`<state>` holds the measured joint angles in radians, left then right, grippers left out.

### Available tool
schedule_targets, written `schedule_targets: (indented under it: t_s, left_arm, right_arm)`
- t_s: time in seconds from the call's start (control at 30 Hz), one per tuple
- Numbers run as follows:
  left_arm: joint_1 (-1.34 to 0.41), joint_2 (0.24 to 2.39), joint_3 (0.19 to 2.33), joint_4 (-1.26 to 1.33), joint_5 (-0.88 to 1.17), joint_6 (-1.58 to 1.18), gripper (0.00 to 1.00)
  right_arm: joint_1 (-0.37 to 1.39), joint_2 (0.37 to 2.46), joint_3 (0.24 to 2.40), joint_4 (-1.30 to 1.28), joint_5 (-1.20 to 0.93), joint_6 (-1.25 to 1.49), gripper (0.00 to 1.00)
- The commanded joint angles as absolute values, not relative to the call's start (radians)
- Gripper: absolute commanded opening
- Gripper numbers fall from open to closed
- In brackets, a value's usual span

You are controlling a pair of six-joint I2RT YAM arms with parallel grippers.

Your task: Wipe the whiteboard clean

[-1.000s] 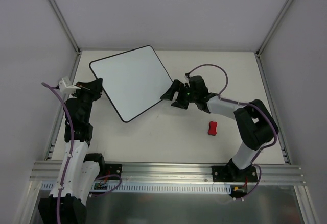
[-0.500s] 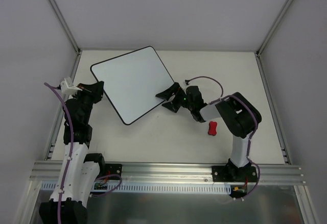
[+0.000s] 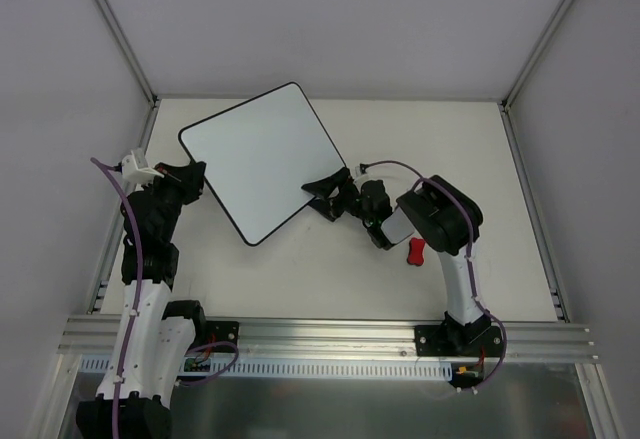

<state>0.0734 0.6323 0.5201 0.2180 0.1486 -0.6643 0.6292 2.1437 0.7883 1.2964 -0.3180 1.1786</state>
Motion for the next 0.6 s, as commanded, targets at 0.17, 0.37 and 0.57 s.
schedule_targets:
  t_s: [0.17,0.37,0.57]
  left_arm:
    - [0.071,0.615,0.552,0.252,0.216,-0.607,0.0]
    - [0.069,0.612,0.516,0.245,0.21,-0.62,0.0]
    - [0.067,0.611,0.482,0.235,0.196,-0.624,0.0]
  right_arm:
    - [0.638,2.137,0.828,1.532,-0.282,1.138,0.66]
    - [0.637,2.108,0.847,1.532,-0.313,1.108,0.56]
    - [0.638,2.105,0.842,1.532,-0.321,1.103,0.42]
